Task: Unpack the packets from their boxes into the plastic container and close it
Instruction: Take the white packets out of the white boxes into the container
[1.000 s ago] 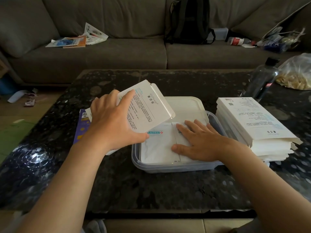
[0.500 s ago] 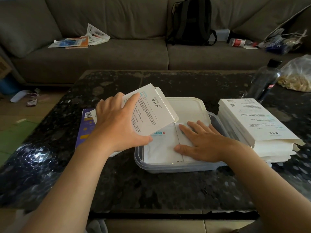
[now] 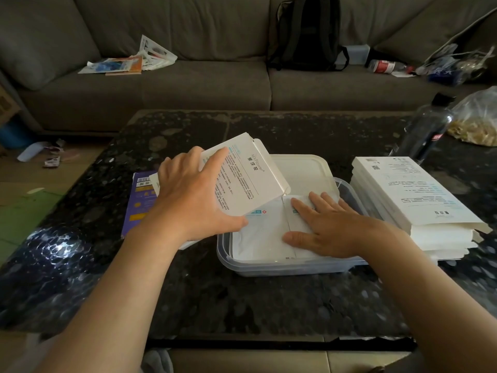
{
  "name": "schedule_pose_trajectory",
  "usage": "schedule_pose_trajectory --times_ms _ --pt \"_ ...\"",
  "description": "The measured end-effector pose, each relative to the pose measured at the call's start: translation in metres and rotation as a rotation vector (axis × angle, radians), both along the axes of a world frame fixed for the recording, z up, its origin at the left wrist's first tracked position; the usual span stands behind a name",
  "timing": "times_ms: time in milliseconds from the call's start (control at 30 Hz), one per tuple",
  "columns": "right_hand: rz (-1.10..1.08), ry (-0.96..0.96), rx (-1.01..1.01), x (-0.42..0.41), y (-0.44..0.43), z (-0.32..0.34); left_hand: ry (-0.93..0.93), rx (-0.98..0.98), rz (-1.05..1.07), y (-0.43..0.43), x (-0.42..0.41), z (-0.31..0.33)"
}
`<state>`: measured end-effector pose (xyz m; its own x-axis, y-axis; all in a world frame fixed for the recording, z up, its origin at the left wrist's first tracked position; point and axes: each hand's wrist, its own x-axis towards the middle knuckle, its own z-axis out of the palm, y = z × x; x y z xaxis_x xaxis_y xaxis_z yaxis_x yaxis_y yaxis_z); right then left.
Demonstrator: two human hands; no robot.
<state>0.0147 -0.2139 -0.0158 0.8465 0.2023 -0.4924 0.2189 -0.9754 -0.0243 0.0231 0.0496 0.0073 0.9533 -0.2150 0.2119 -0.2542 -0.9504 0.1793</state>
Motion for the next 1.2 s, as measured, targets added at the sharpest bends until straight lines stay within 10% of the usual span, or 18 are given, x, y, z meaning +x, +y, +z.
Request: schedule_pose_trajectory --times_ms 1200 --pt "0.309 -0.118 0.184 0.009 0.033 -0.013 0.004 -0.033 -0.026 0.011 0.003 0.004"
